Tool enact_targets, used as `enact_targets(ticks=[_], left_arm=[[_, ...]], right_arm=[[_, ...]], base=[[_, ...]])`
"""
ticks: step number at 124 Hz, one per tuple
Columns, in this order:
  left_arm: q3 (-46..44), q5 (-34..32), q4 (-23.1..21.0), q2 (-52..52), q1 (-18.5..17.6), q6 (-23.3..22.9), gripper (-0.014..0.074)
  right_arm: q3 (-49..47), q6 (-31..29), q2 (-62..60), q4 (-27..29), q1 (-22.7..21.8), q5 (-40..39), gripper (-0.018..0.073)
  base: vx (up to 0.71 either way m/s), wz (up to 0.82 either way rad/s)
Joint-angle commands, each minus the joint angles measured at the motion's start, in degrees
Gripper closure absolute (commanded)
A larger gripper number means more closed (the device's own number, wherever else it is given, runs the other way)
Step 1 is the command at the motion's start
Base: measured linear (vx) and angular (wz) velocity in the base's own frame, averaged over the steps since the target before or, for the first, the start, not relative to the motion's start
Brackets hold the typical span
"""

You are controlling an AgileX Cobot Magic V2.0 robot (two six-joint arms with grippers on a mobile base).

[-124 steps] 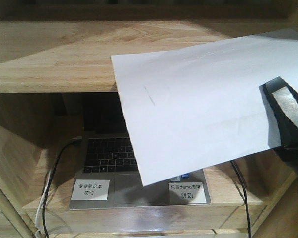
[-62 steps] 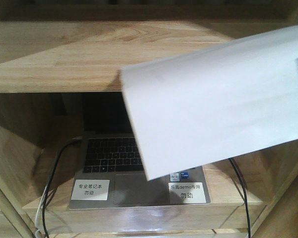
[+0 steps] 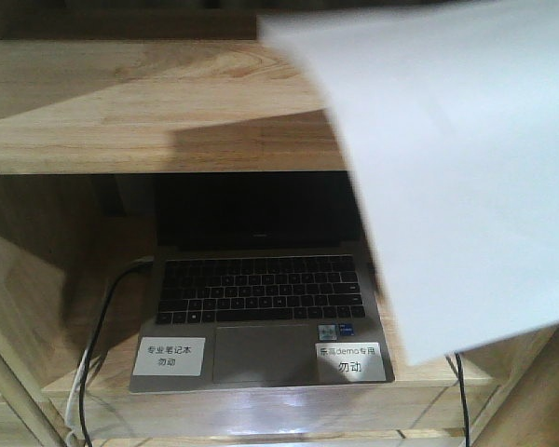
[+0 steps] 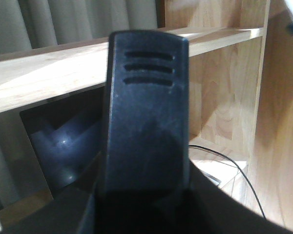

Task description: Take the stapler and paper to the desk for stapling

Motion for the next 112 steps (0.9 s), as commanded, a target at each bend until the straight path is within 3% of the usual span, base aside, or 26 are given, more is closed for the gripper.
enact_targets(ticks=[1,31,53,74,112], left_arm=[[-1.34,-7.0,-1.07,0.74,-0.12,0.01,0.0603],[-1.34,-7.0,-1.07,0.74,-0.12,-0.04,0.0603],[-1.34,-7.0,-1.07,0.74,-0.12,-0.04,0.0603],[-1.34,-7.0,-1.07,0.74,-0.12,-0.04,0.0603],[-1.34,-7.0,-1.07,0.74,-0.12,-0.04,0.0603]], right_arm=[[-1.51,2.67,-3.47,-2.67,-4.19,-0.71,0.0565],[3.89,8.16,-13.99,-2.83,-11.25,5.69,0.0565],[7.29,13.45,-20.97,-5.97,-16.09,7.29,0.0565],[8.33,17.77,-25.39,-9.58,-18.39,9.67,0.0565],[8.33,18.18,-27.77,-9.98,-18.85,11.18,0.0565]], base=[[0.0,0.0],[0.0,0.0],[0.0,0.0],[0.0,0.0],[0.0,0.0]])
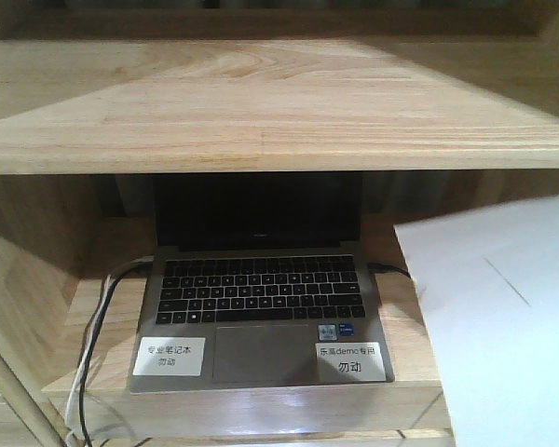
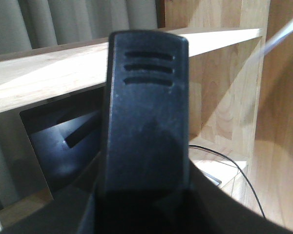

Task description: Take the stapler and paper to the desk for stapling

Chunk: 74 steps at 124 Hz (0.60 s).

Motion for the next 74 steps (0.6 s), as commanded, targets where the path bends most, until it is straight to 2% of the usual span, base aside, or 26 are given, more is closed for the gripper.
enact_targets(ticks=[1,74], left_arm=[[-1.34,-7.0,-1.07,0.74,-0.12,-0.04,0.0603],[-1.34,-7.0,-1.07,0.74,-0.12,-0.04,0.0603]], right_arm=[[-1.4,0.19,0.62,0.74,-0.45,-1.38,0.0565],[-1.4,0.19,0.62,2.38,-0.45,-2.06,0.0565]], base=[[0.0,0.0],[0.0,0.0]])
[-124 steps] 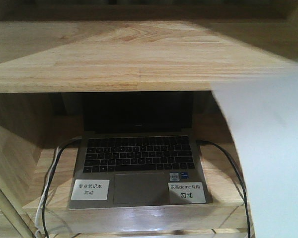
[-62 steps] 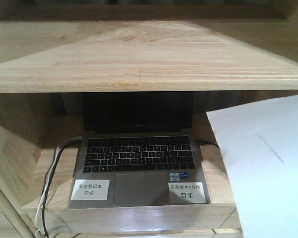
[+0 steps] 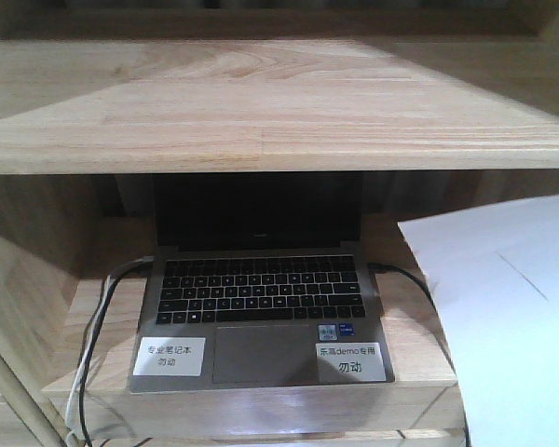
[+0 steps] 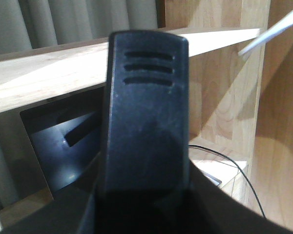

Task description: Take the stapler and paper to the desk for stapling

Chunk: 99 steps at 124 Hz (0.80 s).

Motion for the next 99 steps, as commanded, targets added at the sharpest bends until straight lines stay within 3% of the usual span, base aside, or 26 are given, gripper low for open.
enact_targets(ticks=[1,99], left_arm=[[-1.34,-7.0,-1.07,0.74,-0.12,-0.04,0.0603],[-1.34,-7.0,-1.07,0.74,-0.12,-0.04,0.0603]], right_arm=[[-1.4,0.03,0.88,0.76,-0.45,-2.41,0.0565],[-1.4,0.03,0.88,0.76,-0.45,-2.6,0.0565]], base=[[0.0,0.0],[0.0,0.01]])
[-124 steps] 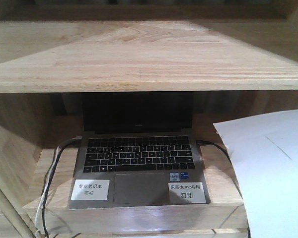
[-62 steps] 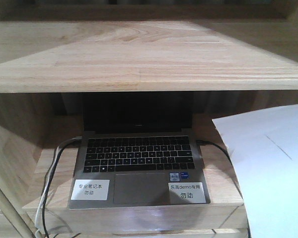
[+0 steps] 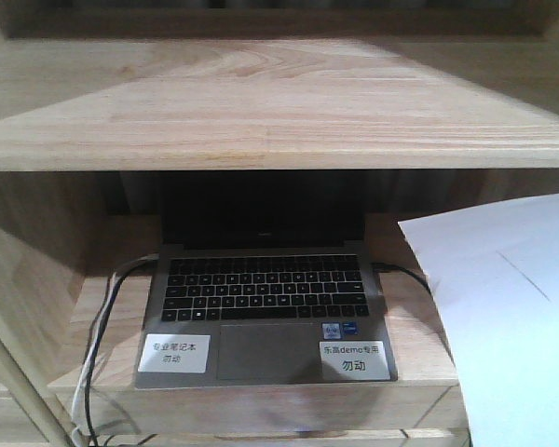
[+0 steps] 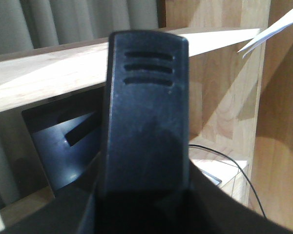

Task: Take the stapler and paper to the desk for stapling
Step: 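Drive the base away from the shelf toward the wooden desk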

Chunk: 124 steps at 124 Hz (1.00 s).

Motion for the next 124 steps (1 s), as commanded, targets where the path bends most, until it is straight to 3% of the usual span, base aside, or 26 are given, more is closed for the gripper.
enact_targets(ticks=[1,56,124], left_arm=[[-1.34,-7.0,-1.07,0.74,-0.12,-0.04,0.0603],[-1.34,-7.0,-1.07,0.74,-0.12,-0.04,0.0603],[-1.34,-7.0,-1.07,0.74,-0.12,-0.04,0.0603]], right_arm=[[-1.4,0.03,0.88,0.62,-0.45,-2.44,0.0565],[-1.4,0.03,0.88,0.62,-0.45,-2.44,0.0565],[-1.4,0.03,0.88,0.62,-0.45,-2.44,0.0565]], base=[[-0.02,0.07],[-0.05,0.19],[-0.11,0.44]])
